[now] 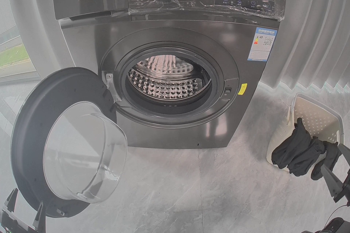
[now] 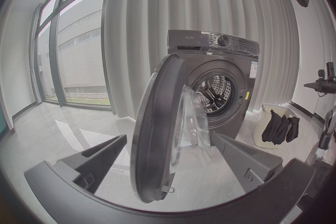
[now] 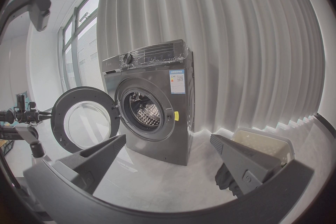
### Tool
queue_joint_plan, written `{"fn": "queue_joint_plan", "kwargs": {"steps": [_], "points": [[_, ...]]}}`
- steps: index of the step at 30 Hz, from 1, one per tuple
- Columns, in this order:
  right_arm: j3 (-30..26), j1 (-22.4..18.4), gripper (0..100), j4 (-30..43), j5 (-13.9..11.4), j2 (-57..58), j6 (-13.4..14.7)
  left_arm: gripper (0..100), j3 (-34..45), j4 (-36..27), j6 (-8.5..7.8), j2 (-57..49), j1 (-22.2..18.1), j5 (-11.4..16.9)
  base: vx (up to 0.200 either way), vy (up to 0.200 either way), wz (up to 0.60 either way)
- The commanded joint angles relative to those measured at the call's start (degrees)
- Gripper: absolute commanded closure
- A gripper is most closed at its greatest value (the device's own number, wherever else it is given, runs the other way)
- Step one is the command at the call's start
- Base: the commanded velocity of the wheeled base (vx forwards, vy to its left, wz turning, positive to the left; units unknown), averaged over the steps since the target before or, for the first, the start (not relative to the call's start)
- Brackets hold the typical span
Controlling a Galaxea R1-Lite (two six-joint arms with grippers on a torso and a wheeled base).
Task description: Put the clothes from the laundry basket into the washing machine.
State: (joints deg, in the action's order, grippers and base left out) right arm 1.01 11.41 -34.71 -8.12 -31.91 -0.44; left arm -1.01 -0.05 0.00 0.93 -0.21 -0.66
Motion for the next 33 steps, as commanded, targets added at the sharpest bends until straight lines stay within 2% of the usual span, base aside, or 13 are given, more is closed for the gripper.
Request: {"fn": "queue_joint_plan", "kwargs": {"steps": [1,4,7,9,10,11,15,19,20,22,28,33], "points": [[-1.01,-3.94,0,18.27,0.03,26.55,-0.53,0,1.01,0.05,-0.09,-0.66,0.03,0.04,0.000,0.000,0.00],[-1.01,-3.94,0,20.38,0.12,26.47,-0.35,0,1.01,0.05,0.00,-0.75,-0.06,0.04,0.000,0.000,0.00],[-1.01,-4.03,0,23.54,1.53,26.47,-0.35,0,1.01,0.05,0.00,-0.66,-0.06,0.04,0.000,0.000,0.00],[-1.01,-4.03,0,26.27,4.87,26.47,-0.44,0,1.01,0.05,0.00,-0.66,0.03,0.04,0.000,0.000,0.00],[-1.01,-4.03,0,26.27,4.87,26.47,-0.44,0,1.01,0.05,0.00,-0.66,0.03,0.04,0.000,0.000,0.00],[-1.01,-4.03,0,28.55,7.42,26.47,-0.62,0,1.01,-0.04,0.00,-0.66,-0.06,0.04,0.000,0.000,0.00],[-1.01,-4.03,0,31.19,9.09,26.47,-0.70,0,1.01,0.05,0.00,-0.66,-0.06,0.04,0.000,0.000,0.00],[-1.01,-4.12,0,30.40,13.30,26.47,-1.32,0,1.01,0.05,0.00,-0.66,-0.06,0.04,0.000,0.000,0.00],[-1.01,-4.12,0,30.40,13.30,26.47,-1.32,0,1.01,0.05,0.00,-0.66,-0.06,0.04,0.000,-0.200,0.00],[-1.01,-4.12,0,29.26,13.92,26.47,-3.43,0,1.01,0.05,0.00,-0.75,-0.06,0.04,0.000,-0.200,0.00],[-1.01,-5.70,0,26.09,13.92,26.47,-4.57,0,1.01,0.05,0.00,-0.75,0.03,0.04,0.000,0.000,0.00],[-1.01,-5.70,0,29.52,13.66,26.47,-3.78,0,1.01,0.05,0.00,-0.66,0.03,0.04,0.000,0.000,0.00]]}}
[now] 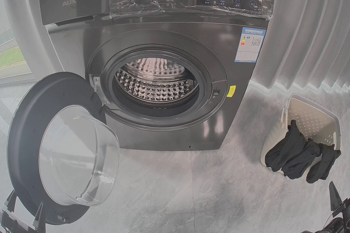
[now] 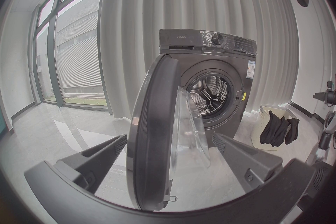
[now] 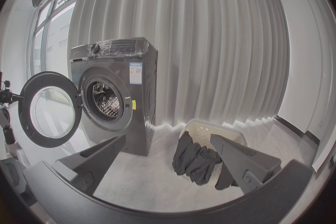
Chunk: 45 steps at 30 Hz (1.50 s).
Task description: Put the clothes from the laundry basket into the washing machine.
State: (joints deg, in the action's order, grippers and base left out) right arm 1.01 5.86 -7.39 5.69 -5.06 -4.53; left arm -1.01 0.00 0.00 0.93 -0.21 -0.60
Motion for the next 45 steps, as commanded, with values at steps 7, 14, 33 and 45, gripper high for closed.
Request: {"fn": "queue_joint_plan", "kwargs": {"steps": [7,14,33,45], "points": [[-1.01,-0.15,0,2.99,0.11,-0.39,-0.39,0,1.01,0.00,0.09,-0.66,-0.06,-0.02,0.000,-0.086,0.00],[-1.01,-0.15,0,2.99,0.02,-0.39,-0.21,0,1.01,0.00,0.09,-0.66,-0.06,-0.02,0.000,-0.171,0.00],[-1.01,-0.15,0,2.99,0.02,-0.39,0.14,0,1.01,0.00,0.09,-0.66,0.03,-0.11,0.000,0.000,0.00],[-1.01,-0.15,0,2.99,0.02,-0.39,0.14,0,1.01,0.00,0.09,-0.66,0.03,-0.02,-0.100,0.000,0.00]]}}
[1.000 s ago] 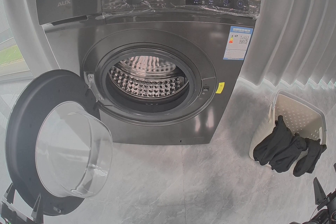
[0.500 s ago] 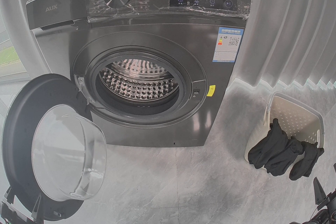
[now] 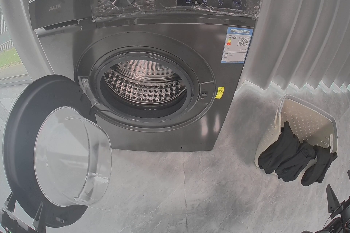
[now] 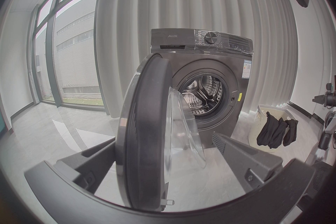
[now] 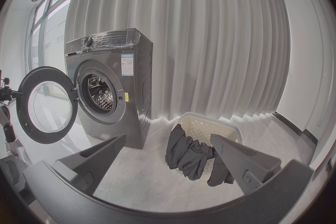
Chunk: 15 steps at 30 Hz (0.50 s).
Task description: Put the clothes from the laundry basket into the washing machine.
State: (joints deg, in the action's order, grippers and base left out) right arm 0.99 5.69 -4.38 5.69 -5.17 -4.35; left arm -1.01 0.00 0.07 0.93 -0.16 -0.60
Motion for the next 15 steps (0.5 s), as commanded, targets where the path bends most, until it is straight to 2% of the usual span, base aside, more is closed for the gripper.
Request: {"fn": "queue_joint_plan", "kwargs": {"steps": [1,13,15], "points": [[-0.99,0.02,0,-0.02,0.02,-0.28,-0.04,0,1.01,0.00,0.01,-0.66,-0.02,-0.02,0.000,0.000,0.00],[-0.99,0.02,0,-0.02,0.02,-0.28,-0.04,0,1.01,0.00,0.01,-0.66,-0.02,-0.11,0.000,0.000,0.00],[-0.99,0.02,0,-0.02,0.02,-0.28,-0.04,0,1.01,0.00,-0.07,-0.66,-0.02,-0.11,0.000,-0.200,0.00]]}}
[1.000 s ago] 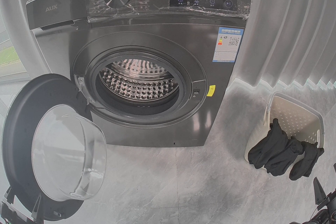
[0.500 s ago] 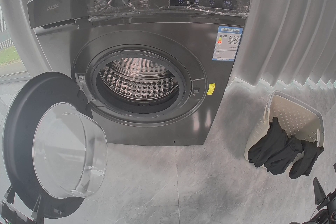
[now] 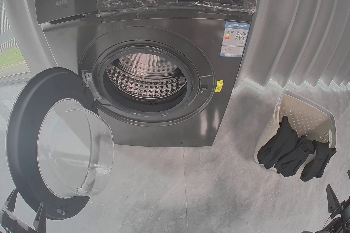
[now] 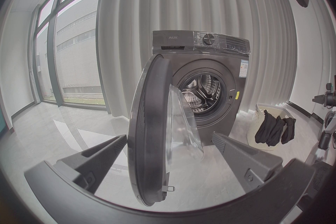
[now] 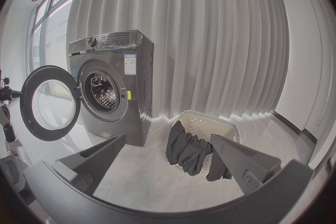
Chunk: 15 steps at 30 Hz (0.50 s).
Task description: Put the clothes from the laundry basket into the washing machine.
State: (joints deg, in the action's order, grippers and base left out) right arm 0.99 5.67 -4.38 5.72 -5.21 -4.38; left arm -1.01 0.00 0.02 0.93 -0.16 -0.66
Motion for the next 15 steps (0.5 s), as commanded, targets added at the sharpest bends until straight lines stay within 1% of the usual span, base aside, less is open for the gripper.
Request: {"fn": "queue_joint_plan", "kwargs": {"steps": [1,10,15], "points": [[-0.99,0.04,0,-0.02,-0.09,-0.24,-0.02,0,1.01,0.00,0.06,-0.66,-0.02,-0.04,0.000,-0.200,0.00],[-0.99,0.04,0,-0.02,-0.09,-0.24,-0.02,0,1.01,0.00,0.06,-0.66,-0.02,-0.04,0.000,-0.200,0.00],[-0.99,0.04,0,-0.02,-0.09,-0.24,-0.11,0,1.01,0.00,0.06,-0.66,-0.02,-0.04,0.000,0.000,0.00]]}}
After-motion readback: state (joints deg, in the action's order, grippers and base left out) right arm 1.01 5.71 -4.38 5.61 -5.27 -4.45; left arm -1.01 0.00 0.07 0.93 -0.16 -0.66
